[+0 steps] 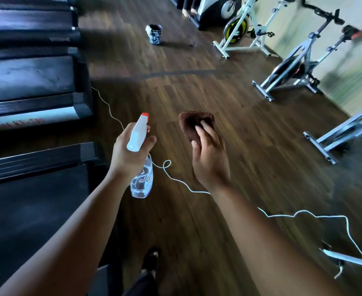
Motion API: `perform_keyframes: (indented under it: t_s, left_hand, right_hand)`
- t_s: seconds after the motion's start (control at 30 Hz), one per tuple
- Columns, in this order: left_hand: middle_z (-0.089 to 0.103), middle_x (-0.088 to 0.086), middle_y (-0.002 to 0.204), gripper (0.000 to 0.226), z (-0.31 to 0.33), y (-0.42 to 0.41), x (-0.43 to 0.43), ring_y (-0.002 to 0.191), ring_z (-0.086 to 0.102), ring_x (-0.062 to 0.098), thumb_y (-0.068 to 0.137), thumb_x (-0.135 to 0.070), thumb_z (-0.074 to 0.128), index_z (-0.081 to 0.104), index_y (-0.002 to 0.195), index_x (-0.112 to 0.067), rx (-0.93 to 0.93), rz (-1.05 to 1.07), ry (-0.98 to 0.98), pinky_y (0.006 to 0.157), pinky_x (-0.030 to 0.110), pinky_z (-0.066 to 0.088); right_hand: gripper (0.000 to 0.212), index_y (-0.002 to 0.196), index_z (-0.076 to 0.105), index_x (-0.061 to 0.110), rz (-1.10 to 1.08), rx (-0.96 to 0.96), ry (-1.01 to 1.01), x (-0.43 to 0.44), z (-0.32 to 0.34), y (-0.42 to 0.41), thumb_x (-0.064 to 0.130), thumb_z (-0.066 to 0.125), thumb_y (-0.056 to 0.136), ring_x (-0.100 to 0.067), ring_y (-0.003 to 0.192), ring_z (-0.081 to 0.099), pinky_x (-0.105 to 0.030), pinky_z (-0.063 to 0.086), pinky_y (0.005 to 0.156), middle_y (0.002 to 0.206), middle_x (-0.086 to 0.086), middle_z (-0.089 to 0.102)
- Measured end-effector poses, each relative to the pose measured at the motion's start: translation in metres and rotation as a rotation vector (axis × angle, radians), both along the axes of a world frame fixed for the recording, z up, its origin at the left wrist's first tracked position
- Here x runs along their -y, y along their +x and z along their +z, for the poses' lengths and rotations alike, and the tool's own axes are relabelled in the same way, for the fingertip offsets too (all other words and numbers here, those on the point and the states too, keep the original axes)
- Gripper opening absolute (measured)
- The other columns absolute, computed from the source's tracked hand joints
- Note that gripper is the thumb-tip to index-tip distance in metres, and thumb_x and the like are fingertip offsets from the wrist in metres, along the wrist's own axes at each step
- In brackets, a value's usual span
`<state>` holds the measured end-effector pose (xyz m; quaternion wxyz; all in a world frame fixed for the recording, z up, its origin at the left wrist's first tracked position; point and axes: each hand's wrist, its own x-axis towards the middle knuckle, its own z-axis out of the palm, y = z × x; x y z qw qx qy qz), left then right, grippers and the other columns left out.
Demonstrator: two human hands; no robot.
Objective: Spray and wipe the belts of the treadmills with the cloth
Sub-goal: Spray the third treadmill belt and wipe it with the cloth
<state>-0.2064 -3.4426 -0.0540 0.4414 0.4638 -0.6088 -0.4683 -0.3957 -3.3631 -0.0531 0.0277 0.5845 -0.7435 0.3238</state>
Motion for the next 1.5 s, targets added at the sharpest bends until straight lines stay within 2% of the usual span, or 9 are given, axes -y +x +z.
perform_keyframes:
  t_s: [0.23, 0.5, 0.67, 0.73, 0.83, 0.97, 1.2, 1.37, 1.5]
  left_hand:
    - [0.066, -0.011, 0.088, 0.018, -0.007, -0.016, 0.085, 0.084, 0.066, 0.02, 0.087, -0.021, 0.076, 0.064, 0.1, -0.025, 0.014, 0.042, -0.043, 0.075, 0.043, 0.055]
    - [0.065, -0.018, 0.089, 0.02, -0.001, -0.026, 0.211, 0.086, 0.064, 0.009, 0.088, -0.021, 0.075, 0.064, 0.103, -0.026, 0.088, 0.114, -0.111, 0.074, 0.03, 0.053]
    - [0.066, -0.011, 0.088, 0.017, 0.013, -0.024, 0.281, 0.078, 0.062, 0.003, 0.088, -0.019, 0.074, 0.064, 0.102, -0.023, 0.112, 0.195, -0.121, 0.067, 0.013, 0.046]
    - [0.067, -0.01, 0.088, 0.017, 0.015, -0.023, 0.309, 0.077, 0.062, 0.002, 0.088, -0.019, 0.075, 0.064, 0.101, -0.022, 0.127, 0.236, -0.121, 0.067, 0.011, 0.045]
    - [0.068, -0.009, 0.089, 0.018, 0.016, -0.019, 0.356, 0.079, 0.062, 0.001, 0.087, -0.018, 0.076, 0.065, 0.101, -0.024, 0.123, 0.292, -0.122, 0.073, 0.02, 0.049]
    - [0.068, -0.003, 0.09, 0.018, 0.016, -0.017, 0.418, 0.082, 0.065, 0.013, 0.083, -0.025, 0.074, 0.065, 0.099, -0.028, 0.077, 0.371, -0.141, 0.077, 0.039, 0.052]
    - [0.068, -0.004, 0.083, 0.02, 0.031, -0.015, 0.515, 0.073, 0.062, 0.006, 0.087, -0.012, 0.077, 0.066, 0.103, -0.016, 0.089, 0.599, -0.139, 0.07, 0.028, 0.048]
    - [0.068, 0.007, 0.087, 0.021, 0.038, 0.005, 0.569, 0.076, 0.062, 0.013, 0.082, -0.023, 0.074, 0.066, 0.101, -0.018, 0.063, 0.7, -0.148, 0.069, 0.035, 0.05]
    - [0.068, 0.002, 0.087, 0.023, 0.035, 0.04, 0.608, 0.078, 0.065, 0.023, 0.08, -0.029, 0.073, 0.067, 0.101, -0.021, 0.082, 0.773, -0.129, 0.071, 0.042, 0.053]
  right_hand:
    - [0.042, 0.138, 0.055, 0.009, 0.044, -0.004, -0.006, 0.097, -0.003, -0.026, 0.018, 0.051, 0.097, -0.028, 0.135, 0.044, -0.038, 0.035, 0.109, 0.151, -0.004, 0.045]
    - [0.044, 0.136, 0.056, 0.006, 0.138, 0.023, -0.044, 0.252, -0.001, -0.036, 0.02, 0.047, 0.095, -0.03, 0.133, 0.046, -0.041, 0.037, 0.111, 0.148, -0.007, 0.048]
    - [0.042, 0.132, 0.059, 0.006, 0.217, 0.047, -0.101, 0.339, -0.005, -0.029, 0.02, 0.047, 0.094, -0.03, 0.132, 0.048, -0.035, 0.035, 0.109, 0.146, -0.008, 0.051]
    - [0.042, 0.132, 0.06, 0.005, 0.252, 0.058, -0.113, 0.373, -0.008, -0.027, 0.02, 0.047, 0.094, -0.03, 0.132, 0.048, -0.033, 0.033, 0.109, 0.144, -0.009, 0.052]
    - [0.041, 0.131, 0.059, 0.004, 0.326, 0.081, -0.121, 0.43, -0.01, -0.026, 0.016, 0.051, 0.094, -0.031, 0.132, 0.048, -0.032, 0.03, 0.11, 0.144, -0.01, 0.053]
    - [0.04, 0.13, 0.061, 0.004, 0.422, 0.083, -0.144, 0.512, -0.004, -0.027, 0.014, 0.054, 0.092, -0.025, 0.13, 0.045, -0.029, 0.03, 0.107, 0.142, -0.01, 0.054]
    - [0.042, 0.135, 0.057, 0.01, 0.611, 0.013, -0.091, 0.654, 0.021, -0.023, 0.017, 0.055, 0.094, -0.03, 0.131, 0.047, -0.041, 0.037, 0.106, 0.147, -0.004, 0.05]
    - [0.041, 0.133, 0.059, 0.009, 0.715, 0.004, -0.116, 0.729, 0.019, 0.003, 0.016, 0.058, 0.093, -0.032, 0.126, 0.05, -0.042, 0.04, 0.105, 0.144, -0.005, 0.052]
    - [0.042, 0.134, 0.059, 0.009, 0.775, 0.022, -0.091, 0.783, 0.008, 0.042, 0.02, 0.052, 0.094, -0.032, 0.125, 0.05, -0.038, 0.035, 0.107, 0.144, -0.006, 0.052]
